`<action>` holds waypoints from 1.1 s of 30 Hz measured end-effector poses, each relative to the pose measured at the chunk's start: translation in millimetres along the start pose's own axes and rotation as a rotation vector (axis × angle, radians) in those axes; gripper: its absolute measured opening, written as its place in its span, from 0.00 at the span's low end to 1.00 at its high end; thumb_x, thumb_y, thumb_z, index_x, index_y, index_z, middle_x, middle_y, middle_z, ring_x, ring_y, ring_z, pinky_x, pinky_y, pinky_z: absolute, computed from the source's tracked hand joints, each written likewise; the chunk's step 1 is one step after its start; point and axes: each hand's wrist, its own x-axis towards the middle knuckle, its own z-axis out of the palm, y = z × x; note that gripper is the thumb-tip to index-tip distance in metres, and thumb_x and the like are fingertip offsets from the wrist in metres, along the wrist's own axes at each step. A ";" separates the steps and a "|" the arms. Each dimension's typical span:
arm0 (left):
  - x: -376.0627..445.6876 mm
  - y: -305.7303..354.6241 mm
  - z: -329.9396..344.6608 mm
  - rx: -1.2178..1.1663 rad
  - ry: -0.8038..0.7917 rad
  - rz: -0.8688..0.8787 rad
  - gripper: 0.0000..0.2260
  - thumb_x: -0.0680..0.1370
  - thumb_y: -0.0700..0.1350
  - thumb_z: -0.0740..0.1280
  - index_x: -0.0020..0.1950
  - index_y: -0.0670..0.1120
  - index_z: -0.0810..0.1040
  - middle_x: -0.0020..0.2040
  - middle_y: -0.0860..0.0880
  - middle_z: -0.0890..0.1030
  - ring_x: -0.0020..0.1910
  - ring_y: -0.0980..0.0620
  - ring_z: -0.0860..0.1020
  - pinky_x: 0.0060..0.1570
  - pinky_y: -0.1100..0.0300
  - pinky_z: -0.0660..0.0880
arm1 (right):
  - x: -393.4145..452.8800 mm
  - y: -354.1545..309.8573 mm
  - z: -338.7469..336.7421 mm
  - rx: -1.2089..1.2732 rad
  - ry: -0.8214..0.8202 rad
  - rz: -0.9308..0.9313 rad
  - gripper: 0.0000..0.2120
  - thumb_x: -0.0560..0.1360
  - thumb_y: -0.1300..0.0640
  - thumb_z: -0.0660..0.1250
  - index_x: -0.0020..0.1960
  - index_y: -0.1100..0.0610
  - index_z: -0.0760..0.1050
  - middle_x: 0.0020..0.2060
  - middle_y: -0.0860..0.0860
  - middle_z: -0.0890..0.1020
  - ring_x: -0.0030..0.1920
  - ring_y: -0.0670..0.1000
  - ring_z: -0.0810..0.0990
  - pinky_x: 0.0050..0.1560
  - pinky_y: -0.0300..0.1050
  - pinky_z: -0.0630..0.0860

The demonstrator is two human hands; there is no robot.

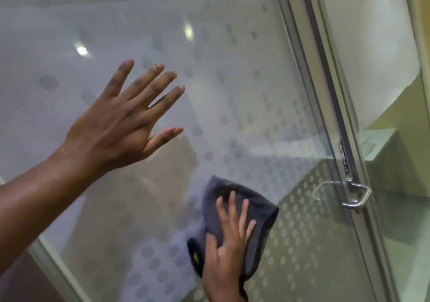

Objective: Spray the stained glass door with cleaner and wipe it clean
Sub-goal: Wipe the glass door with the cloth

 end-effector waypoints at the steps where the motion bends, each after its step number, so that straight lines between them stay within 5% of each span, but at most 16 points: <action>1: -0.1 -1.0 -0.9 0.001 -0.001 -0.002 0.35 0.86 0.65 0.44 0.86 0.44 0.59 0.86 0.38 0.60 0.86 0.39 0.57 0.84 0.34 0.49 | -17.3 -0.8 -2.6 -0.119 -0.116 -0.271 0.38 0.71 0.49 0.65 0.80 0.36 0.61 0.82 0.42 0.62 0.85 0.56 0.51 0.82 0.60 0.40; 3: -2.0 -2.3 -1.4 0.006 -0.003 -0.004 0.34 0.87 0.65 0.44 0.86 0.44 0.60 0.86 0.39 0.61 0.86 0.39 0.58 0.84 0.34 0.49 | -4.5 18.8 -21.3 -0.188 -0.302 -0.666 0.35 0.74 0.48 0.67 0.80 0.40 0.64 0.82 0.43 0.63 0.84 0.59 0.55 0.82 0.59 0.40; 5: -2.4 -1.8 0.5 0.007 0.000 -0.004 0.33 0.88 0.64 0.44 0.86 0.44 0.61 0.86 0.39 0.61 0.86 0.40 0.58 0.84 0.35 0.50 | 42.6 36.6 -34.7 -0.188 -0.332 -0.750 0.31 0.76 0.48 0.66 0.79 0.40 0.67 0.82 0.42 0.63 0.84 0.55 0.56 0.82 0.50 0.39; 7: -2.9 -3.4 1.0 0.007 0.014 -0.015 0.32 0.88 0.63 0.45 0.86 0.44 0.61 0.86 0.40 0.61 0.86 0.40 0.58 0.84 0.35 0.51 | 99.5 41.5 -35.5 -0.117 -0.158 -0.361 0.31 0.75 0.51 0.63 0.78 0.39 0.66 0.82 0.40 0.61 0.84 0.52 0.53 0.81 0.52 0.40; 9: -2.5 -5.4 -1.0 0.006 0.039 -0.037 0.31 0.88 0.62 0.47 0.86 0.44 0.60 0.86 0.40 0.61 0.86 0.40 0.58 0.84 0.36 0.51 | 144.7 25.4 -30.2 0.034 0.107 0.206 0.30 0.76 0.52 0.60 0.77 0.39 0.64 0.82 0.42 0.61 0.85 0.52 0.52 0.80 0.67 0.41; 11: -3.4 -5.9 -4.3 -0.019 0.061 -0.069 0.31 0.88 0.61 0.48 0.86 0.44 0.59 0.86 0.40 0.61 0.86 0.40 0.58 0.84 0.36 0.51 | 144.7 -2.9 -14.1 0.034 0.188 0.367 0.30 0.76 0.50 0.57 0.79 0.40 0.63 0.83 0.44 0.60 0.85 0.54 0.52 0.78 0.71 0.43; 16: -20.0 -21.8 -18.1 -0.034 0.088 -0.194 0.31 0.88 0.61 0.49 0.86 0.44 0.59 0.86 0.41 0.61 0.86 0.41 0.57 0.85 0.37 0.51 | 70.4 -41.4 5.5 -0.208 -0.237 -0.499 0.43 0.68 0.45 0.62 0.82 0.37 0.54 0.84 0.42 0.55 0.85 0.54 0.47 0.80 0.63 0.40; 19: -47.1 -42.4 -25.1 -0.034 0.083 -0.316 0.31 0.88 0.61 0.49 0.86 0.44 0.59 0.87 0.42 0.59 0.87 0.42 0.56 0.84 0.37 0.52 | 154.7 -41.0 -13.3 -0.295 -0.448 -1.025 0.39 0.74 0.45 0.63 0.83 0.41 0.55 0.84 0.43 0.55 0.85 0.57 0.48 0.78 0.71 0.48; 21: -69.7 -57.3 -26.1 -0.021 0.044 -0.398 0.32 0.88 0.61 0.49 0.86 0.44 0.58 0.87 0.42 0.59 0.87 0.42 0.55 0.84 0.36 0.52 | 216.2 -60.0 -15.3 -0.243 -0.472 -1.060 0.36 0.75 0.48 0.62 0.82 0.42 0.59 0.84 0.44 0.57 0.85 0.56 0.50 0.78 0.73 0.48; 25: -108.9 -75.5 -28.2 0.003 0.010 -0.598 0.32 0.87 0.61 0.47 0.86 0.44 0.57 0.87 0.42 0.56 0.87 0.42 0.52 0.85 0.37 0.49 | 250.8 -135.3 16.2 -0.085 -0.322 -0.577 0.34 0.74 0.50 0.57 0.81 0.44 0.64 0.83 0.42 0.57 0.85 0.54 0.48 0.79 0.72 0.41; 26: -116.6 -77.3 -29.6 0.012 0.014 -0.635 0.32 0.87 0.61 0.48 0.87 0.43 0.57 0.88 0.42 0.55 0.87 0.42 0.52 0.85 0.38 0.47 | 239.4 -148.1 23.2 -0.089 -0.327 -0.622 0.34 0.74 0.50 0.58 0.81 0.44 0.64 0.83 0.42 0.56 0.85 0.55 0.47 0.79 0.72 0.40; 31: -138.8 -82.5 -33.5 0.017 0.018 -0.760 0.34 0.87 0.61 0.48 0.87 0.41 0.52 0.88 0.41 0.51 0.88 0.42 0.50 0.85 0.37 0.48 | 242.9 -155.0 20.8 -0.251 -0.603 -1.403 0.32 0.81 0.45 0.63 0.83 0.41 0.58 0.84 0.43 0.55 0.85 0.56 0.46 0.79 0.74 0.44; 33: -140.9 -82.5 -33.8 -0.016 -0.001 -0.823 0.35 0.87 0.63 0.46 0.87 0.41 0.50 0.88 0.42 0.49 0.88 0.42 0.49 0.85 0.37 0.49 | 280.1 -182.1 29.6 -0.290 -0.631 -1.507 0.31 0.81 0.44 0.61 0.82 0.40 0.58 0.84 0.42 0.55 0.85 0.55 0.47 0.80 0.72 0.42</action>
